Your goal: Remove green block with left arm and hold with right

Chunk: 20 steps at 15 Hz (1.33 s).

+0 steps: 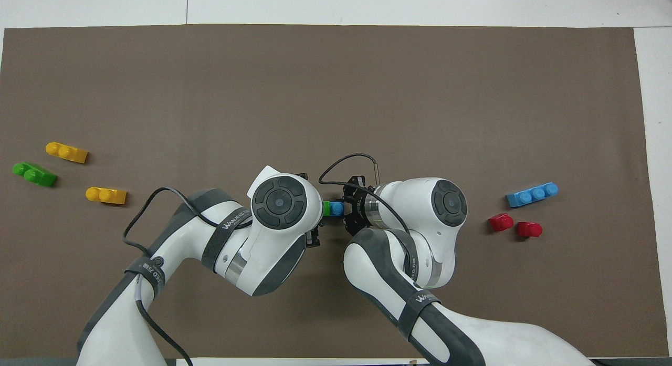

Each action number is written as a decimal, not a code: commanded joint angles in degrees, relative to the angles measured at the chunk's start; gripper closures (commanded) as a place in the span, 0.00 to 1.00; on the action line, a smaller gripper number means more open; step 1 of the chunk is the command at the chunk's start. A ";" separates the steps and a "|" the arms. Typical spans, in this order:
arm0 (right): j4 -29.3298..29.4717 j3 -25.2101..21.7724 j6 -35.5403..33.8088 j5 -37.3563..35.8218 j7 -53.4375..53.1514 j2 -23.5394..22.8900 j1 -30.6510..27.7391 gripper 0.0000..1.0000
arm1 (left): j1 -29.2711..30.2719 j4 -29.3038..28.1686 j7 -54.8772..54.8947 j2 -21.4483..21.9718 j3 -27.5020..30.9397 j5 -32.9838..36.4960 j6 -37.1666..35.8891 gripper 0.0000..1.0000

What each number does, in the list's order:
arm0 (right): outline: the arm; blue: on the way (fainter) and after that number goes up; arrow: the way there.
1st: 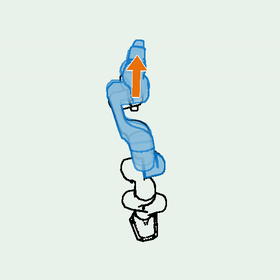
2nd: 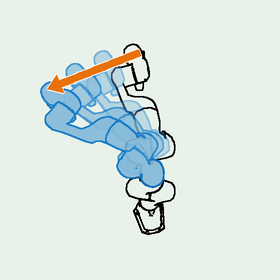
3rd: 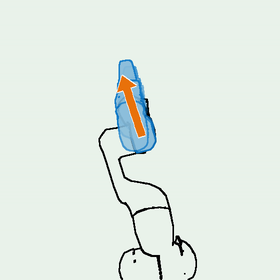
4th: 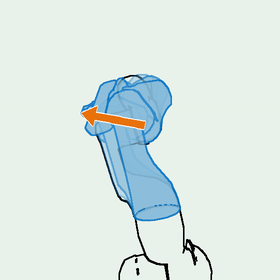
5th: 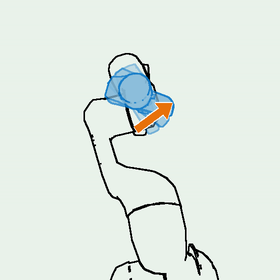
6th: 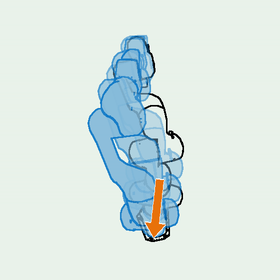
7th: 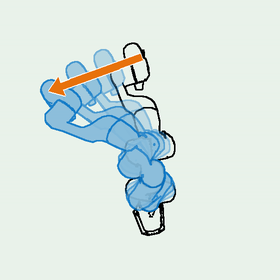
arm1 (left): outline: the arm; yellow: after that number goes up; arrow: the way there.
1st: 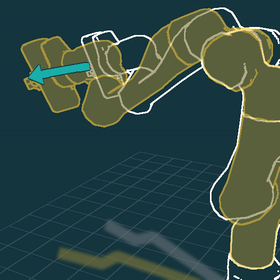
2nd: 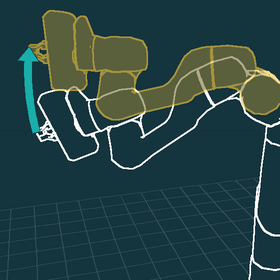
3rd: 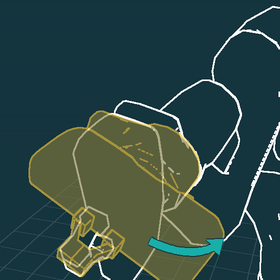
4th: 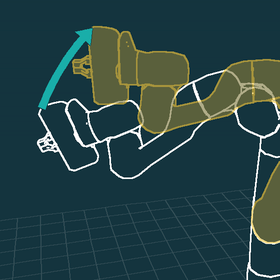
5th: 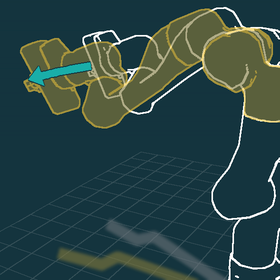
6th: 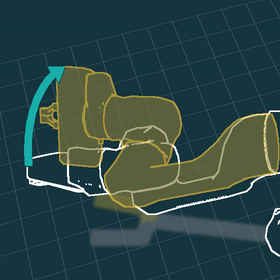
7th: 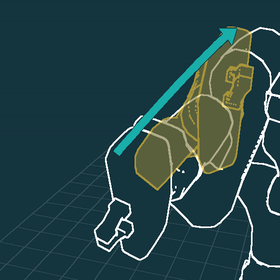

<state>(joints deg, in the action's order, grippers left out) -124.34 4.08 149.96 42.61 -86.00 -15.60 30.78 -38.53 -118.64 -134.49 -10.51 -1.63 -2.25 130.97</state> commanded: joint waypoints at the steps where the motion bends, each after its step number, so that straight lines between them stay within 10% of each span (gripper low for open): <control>1: 0.06 -0.04 1.30 2.31 3.11 -0.66 0.25 1.00 | -0.93 -0.45 -0.86 0.23 0.84 -0.21 -0.37 0.01; 5: -0.02 -0.04 1.21 2.39 3.11 -0.57 0.25 1.00 | -0.93 -0.45 -0.77 0.23 0.84 -0.21 -0.37 0.33; 8: -0.20 -0.04 1.03 2.31 3.29 -0.48 0.25 1.00 | -0.85 -0.36 -0.77 0.14 0.84 -0.21 0.07 1.00; 20: -0.29 -0.04 1.12 2.39 3.47 -0.48 0.16 1.00 | 3.19 1.48 -1.65 4.79 1.28 -0.04 -1.86 1.00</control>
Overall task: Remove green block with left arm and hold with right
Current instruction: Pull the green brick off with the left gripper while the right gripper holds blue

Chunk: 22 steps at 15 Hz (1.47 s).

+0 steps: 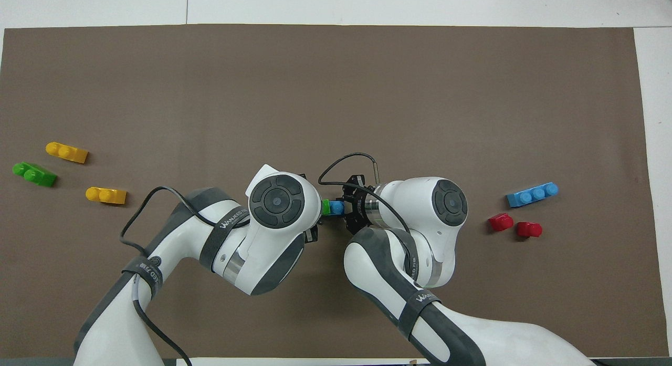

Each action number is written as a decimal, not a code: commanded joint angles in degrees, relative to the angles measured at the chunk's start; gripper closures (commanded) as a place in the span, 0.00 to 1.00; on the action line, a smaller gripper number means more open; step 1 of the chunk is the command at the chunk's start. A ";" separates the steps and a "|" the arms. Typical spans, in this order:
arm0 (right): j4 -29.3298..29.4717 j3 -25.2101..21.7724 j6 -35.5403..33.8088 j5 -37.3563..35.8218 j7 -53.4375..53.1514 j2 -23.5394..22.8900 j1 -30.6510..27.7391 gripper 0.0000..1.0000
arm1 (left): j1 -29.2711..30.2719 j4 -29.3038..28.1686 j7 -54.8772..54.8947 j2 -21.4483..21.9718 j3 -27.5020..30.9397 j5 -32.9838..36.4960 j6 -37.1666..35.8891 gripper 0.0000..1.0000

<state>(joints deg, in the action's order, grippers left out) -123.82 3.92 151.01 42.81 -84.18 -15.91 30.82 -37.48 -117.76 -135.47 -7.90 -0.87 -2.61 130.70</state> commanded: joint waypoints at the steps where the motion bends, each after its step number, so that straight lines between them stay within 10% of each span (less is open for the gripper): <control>1: -0.89 0.13 0.08 2.10 1.65 -0.17 0.12 1.00 | 2.58 0.61 0.19 2.80 0.52 0.24 -2.37 1.00; 22: 0.77 -0.13 -6.31 2.01 5.86 1.49 -5.05 1.00 | 27.36 -0.10 49.13 5.18 0.35 0.24 -7.74 1.00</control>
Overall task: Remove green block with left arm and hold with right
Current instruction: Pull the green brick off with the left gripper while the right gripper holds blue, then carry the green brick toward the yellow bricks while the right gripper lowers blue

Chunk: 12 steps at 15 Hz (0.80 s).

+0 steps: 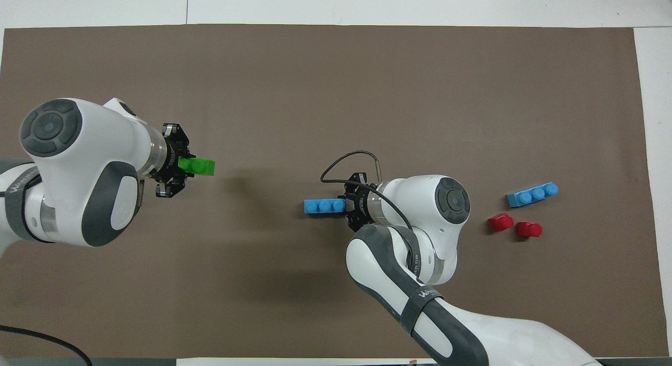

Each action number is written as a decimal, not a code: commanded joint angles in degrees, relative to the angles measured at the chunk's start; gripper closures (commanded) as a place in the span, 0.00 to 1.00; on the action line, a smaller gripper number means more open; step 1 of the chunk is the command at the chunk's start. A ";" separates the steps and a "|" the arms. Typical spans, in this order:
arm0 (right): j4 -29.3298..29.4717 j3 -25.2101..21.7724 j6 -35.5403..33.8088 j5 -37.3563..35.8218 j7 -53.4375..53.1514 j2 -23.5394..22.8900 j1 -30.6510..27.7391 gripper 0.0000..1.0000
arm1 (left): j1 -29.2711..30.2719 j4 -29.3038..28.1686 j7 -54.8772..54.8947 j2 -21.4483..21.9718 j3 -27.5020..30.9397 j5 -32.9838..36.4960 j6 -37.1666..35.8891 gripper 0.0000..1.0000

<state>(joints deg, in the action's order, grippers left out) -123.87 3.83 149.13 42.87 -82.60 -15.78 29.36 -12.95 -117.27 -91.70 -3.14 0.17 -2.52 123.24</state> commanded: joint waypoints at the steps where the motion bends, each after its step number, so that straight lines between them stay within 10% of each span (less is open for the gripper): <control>1: 1.78 -0.22 -8.38 1.43 5.77 2.24 -6.13 1.00 | 4.24 -0.59 8.09 0.42 -0.70 0.15 -0.02 1.00; 12: 4.69 -0.40 -28.10 -7.44 33.28 6.55 -33.47 1.00 | 13.30 -2.43 32.89 -2.83 -0.70 0.06 4.90 1.00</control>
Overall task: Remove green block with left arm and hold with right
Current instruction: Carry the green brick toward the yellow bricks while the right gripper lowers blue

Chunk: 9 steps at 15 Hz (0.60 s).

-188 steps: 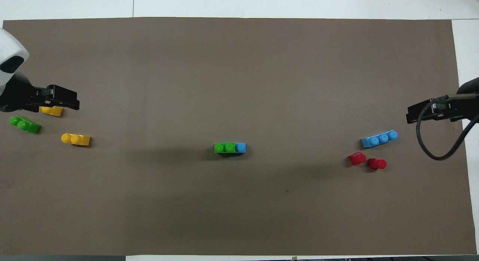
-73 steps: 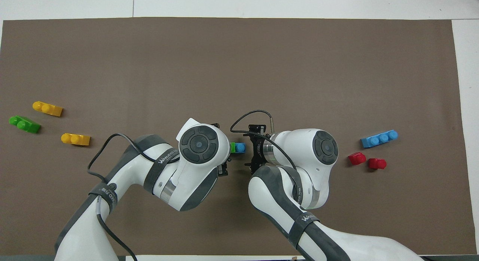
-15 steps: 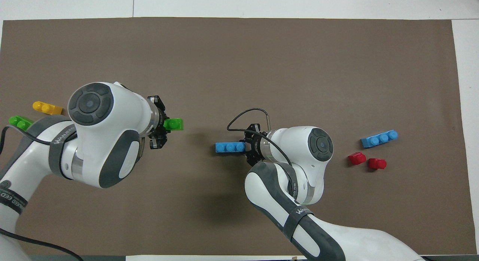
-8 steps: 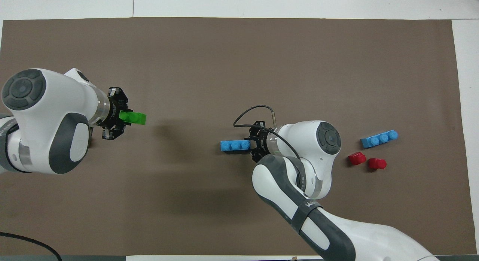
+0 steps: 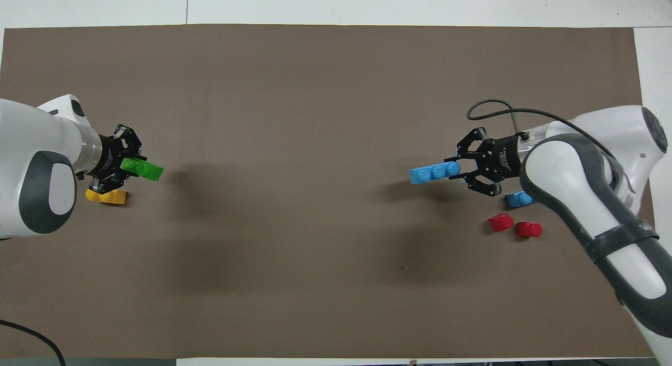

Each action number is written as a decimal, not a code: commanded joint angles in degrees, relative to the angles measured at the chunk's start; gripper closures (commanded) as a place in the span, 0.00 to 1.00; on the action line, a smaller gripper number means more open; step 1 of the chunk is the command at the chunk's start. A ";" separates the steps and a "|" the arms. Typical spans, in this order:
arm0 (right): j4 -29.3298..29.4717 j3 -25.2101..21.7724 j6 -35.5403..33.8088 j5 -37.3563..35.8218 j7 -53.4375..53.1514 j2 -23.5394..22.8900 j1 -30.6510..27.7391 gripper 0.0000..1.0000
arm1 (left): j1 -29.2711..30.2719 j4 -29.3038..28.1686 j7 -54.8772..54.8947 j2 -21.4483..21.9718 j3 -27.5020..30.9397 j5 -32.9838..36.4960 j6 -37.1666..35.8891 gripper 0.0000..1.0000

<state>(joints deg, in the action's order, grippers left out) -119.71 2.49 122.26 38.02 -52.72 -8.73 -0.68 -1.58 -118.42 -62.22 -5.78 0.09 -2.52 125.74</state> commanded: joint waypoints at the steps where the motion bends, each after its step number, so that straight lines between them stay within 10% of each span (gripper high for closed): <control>1: 0.53 0.94 -1.58 -3.73 3.76 -0.85 -4.85 1.00 | 2.63 -1.37 4.64 -0.72 -0.61 0.06 3.01 1.00; 9: 2.73 0.77 -0.18 -5.15 3.76 -6.65 -8.90 1.00 | 4.92 -1.02 8.78 -5.64 -0.53 0.06 8.56 1.00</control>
<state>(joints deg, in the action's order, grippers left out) -118.73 2.47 121.69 33.90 -49.55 -13.89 -8.25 2.70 -119.03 -54.73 -11.21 0.05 -2.52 132.89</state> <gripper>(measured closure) 0.652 0.652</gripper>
